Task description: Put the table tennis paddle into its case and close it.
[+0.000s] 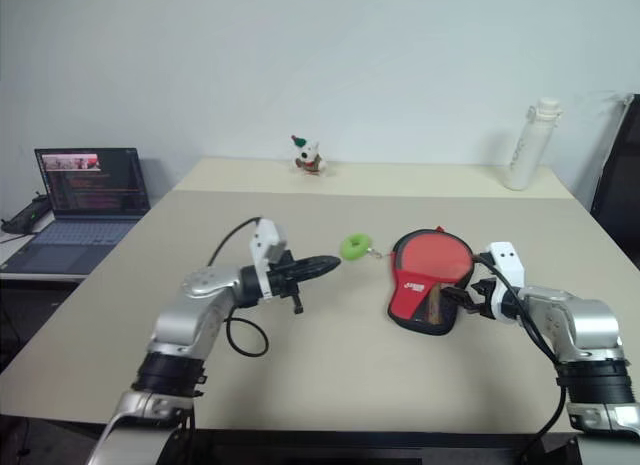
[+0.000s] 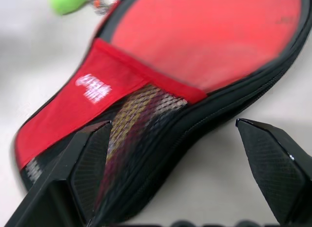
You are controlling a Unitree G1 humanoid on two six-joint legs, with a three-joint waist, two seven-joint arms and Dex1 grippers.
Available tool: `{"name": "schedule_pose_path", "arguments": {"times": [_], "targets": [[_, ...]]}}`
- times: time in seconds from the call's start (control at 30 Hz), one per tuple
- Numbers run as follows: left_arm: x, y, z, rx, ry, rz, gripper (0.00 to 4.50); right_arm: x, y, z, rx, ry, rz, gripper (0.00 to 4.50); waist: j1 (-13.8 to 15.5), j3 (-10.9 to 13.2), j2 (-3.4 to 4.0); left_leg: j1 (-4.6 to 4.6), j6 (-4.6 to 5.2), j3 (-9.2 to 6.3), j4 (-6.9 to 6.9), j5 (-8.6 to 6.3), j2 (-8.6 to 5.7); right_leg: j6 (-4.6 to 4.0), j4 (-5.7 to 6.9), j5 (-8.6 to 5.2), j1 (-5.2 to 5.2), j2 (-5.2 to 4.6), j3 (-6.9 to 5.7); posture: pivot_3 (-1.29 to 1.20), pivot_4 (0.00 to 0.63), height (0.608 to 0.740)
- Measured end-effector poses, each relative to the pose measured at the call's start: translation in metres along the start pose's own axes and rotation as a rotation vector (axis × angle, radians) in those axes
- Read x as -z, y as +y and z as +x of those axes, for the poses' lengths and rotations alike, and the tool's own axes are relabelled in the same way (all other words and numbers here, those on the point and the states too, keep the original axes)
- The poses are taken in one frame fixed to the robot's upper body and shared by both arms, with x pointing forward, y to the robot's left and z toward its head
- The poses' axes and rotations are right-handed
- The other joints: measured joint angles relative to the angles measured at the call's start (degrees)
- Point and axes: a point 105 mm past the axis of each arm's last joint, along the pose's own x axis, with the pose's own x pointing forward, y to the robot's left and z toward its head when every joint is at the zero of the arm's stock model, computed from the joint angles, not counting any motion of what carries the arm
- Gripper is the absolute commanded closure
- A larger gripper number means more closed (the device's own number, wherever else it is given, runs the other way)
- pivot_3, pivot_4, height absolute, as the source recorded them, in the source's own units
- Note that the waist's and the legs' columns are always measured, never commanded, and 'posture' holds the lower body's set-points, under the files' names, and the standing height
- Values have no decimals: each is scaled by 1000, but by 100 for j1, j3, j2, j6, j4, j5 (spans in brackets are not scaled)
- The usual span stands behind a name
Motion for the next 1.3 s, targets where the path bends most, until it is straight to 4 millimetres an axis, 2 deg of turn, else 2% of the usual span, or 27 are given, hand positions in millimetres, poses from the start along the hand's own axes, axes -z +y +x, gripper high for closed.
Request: {"name": "schedule_pose_path", "arguments": {"times": [0.1,0.27,0.7,0.8,1.0,1.2,1.23,1.3], "targets": [[-4,-2,-8,-32,5,0,4495,6,-11,5,52,20,24,0,-10,0,1,2,0,0,-1,0,1,0,0,0,2,4,1,0,150,740],[7,-4,-18,-73,45,-41,4495,10,-14,13,41,38,62,0,-27,-1,0,7,1,0,0,0,3,0,2,1,6,8,3,0,150,740],[6,1,-22,-101,56,-37,4495,7,15,37,-58,54,-4,0,-187,-8,-10,24,1,0,-1,-2,11,1,3,3,19,14,10,0,150,740],[7,1,-23,-103,60,-34,4500,8,19,41,-71,58,-10,593,-211,-13,-19,29,0,2,-1,-2,19,-1,3,4,21,14,12,0,150,740],[15,2,-31,-113,96,-36,4500,10,29,50,-113,81,-16,2636,-223,-27,-37,39,-6,11,-1,-1,63,-18,1,14,27,36,10,0,150,740],[32,-5,-48,-97,163,-52,4500,10,37,58,-158,105,24,4293,-260,-28,-39,68,-5,17,-10,-1,85,-39,2,27,45,52,10,0,150,740],[35,-7,-52,-87,174,-64,4500,10,37,59,-161,110,31,4486,-263,-28,-39,71,-4,17,-10,-2,85,-40,2,27,48,52,9,0,150,740],[40,-14,-61,-59,201,-87,4500,8,42,61,-182,120,45,4486,-285,-28,-39,72,-4,17,-11,-3,86,-40,1,27,48,51,11,0,150,740]]}}
